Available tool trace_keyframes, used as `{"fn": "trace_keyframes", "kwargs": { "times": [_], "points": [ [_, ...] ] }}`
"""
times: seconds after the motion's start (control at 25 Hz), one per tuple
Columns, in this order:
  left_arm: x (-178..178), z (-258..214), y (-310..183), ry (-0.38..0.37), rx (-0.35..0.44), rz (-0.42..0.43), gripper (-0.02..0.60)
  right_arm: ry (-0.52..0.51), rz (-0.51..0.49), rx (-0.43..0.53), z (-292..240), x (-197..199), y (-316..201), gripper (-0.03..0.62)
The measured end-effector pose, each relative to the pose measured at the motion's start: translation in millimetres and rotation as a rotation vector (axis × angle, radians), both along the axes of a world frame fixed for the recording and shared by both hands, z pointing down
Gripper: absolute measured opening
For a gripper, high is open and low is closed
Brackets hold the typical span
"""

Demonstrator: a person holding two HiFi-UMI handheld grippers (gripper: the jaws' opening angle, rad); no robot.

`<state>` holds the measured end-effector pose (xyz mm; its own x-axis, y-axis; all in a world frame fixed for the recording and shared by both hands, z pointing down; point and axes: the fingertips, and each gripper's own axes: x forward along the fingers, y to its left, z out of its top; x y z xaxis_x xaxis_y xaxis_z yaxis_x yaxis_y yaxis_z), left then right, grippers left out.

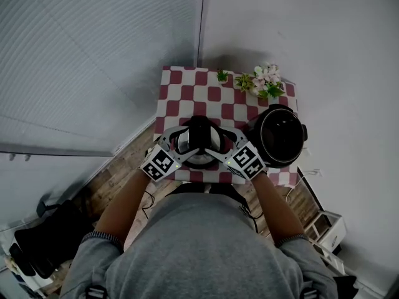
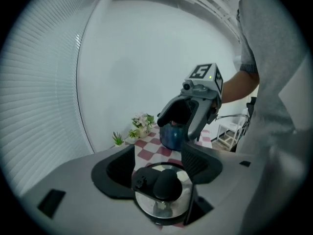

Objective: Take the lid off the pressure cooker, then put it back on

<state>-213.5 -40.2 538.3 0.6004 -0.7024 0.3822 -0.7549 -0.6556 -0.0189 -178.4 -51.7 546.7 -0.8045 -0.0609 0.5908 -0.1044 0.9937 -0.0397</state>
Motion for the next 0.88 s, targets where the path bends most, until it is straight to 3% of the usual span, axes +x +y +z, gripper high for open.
{"fn": "trace_keyframes", "kwargs": {
  "times": [0.56, 0.88],
  "points": [
    [15.3, 112.0, -7.6, -0.354, -0.214, 0.231, 0.322, 0.322, -0.21, 0.004, 89.1, -8.4, 8.2, 0.345],
    [20.5, 153.7, -7.7, -0.432, -0.325, 0.296, 0.322, 0.502, -0.351, 0.048, 141.6, -7.0, 8.5, 0.345]
  ]
}}
